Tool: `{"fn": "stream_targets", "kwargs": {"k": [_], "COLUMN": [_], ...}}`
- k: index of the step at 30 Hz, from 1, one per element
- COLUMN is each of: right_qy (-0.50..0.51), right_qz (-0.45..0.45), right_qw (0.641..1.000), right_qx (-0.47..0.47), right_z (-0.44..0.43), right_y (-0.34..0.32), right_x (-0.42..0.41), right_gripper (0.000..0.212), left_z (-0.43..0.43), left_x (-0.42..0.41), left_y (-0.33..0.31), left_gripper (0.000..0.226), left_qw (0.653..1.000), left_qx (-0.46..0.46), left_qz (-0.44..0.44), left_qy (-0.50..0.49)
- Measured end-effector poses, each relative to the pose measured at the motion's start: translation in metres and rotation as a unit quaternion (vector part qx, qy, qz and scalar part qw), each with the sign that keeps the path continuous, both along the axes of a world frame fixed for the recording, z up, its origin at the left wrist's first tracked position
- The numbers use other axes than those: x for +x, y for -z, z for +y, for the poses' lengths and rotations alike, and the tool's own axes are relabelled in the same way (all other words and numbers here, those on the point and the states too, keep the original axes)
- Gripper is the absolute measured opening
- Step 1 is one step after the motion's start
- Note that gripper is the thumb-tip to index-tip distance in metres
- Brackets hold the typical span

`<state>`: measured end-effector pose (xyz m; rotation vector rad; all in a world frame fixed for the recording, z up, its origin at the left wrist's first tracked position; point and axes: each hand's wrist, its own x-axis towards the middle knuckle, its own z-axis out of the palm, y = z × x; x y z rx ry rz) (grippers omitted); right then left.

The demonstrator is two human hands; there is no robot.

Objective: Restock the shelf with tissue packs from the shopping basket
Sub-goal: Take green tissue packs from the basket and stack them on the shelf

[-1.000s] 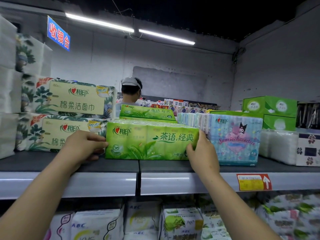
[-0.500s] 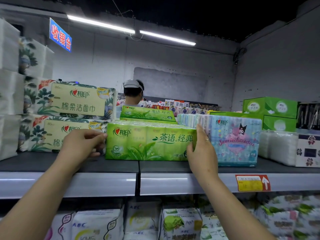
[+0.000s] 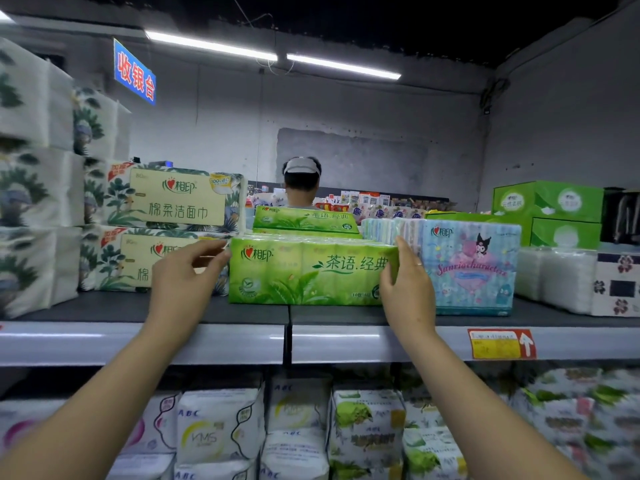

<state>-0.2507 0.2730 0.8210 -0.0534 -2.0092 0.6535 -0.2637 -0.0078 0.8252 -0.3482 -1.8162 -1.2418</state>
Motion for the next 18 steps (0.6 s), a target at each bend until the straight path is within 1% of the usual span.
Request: {"fn": "stream_targets", "kwargs": {"k": [3, 7, 11, 14, 18], "right_qy": [-0.036, -0.110, -0.159, -0.190, -0.221], "right_qz": [0.006, 0.006, 0.033, 0.020, -0.006], "right_qw": [0.999, 0.993, 0.976, 0.961, 0.949], "right_qx": [-0.022, -0.050, -0.147, -0.200, -0.223], "right_z": [-0.001, -0.002, -0.004, -0.005, -0.005], "right_y": [0.000, 0.015, 0.044, 0.059, 0.061], "right_x": [0.006, 0.022, 0.052, 0.070, 0.083], "right_gripper": [0.050, 0.050, 0.046, 0.045, 0.043], "left_z": [0.002, -0.001, 0.001, 0.007, 0.012], "left_x": [0.018, 0.043, 0.068, 0.084, 0.100], "left_y": [0.007, 0.015, 0.028, 0.035, 0.037], "left_gripper": [0.023, 0.019, 0.014, 0.013, 0.013], "left_qw": [1.000, 1.000, 0.998, 0.997, 0.995], "left_qx": [-0.015, 0.015, 0.052, 0.076, 0.096], "left_qz": [0.005, -0.027, -0.026, -0.012, -0.016], "left_qy": [-0.019, 0.001, 0.009, 0.005, 0.020]}}
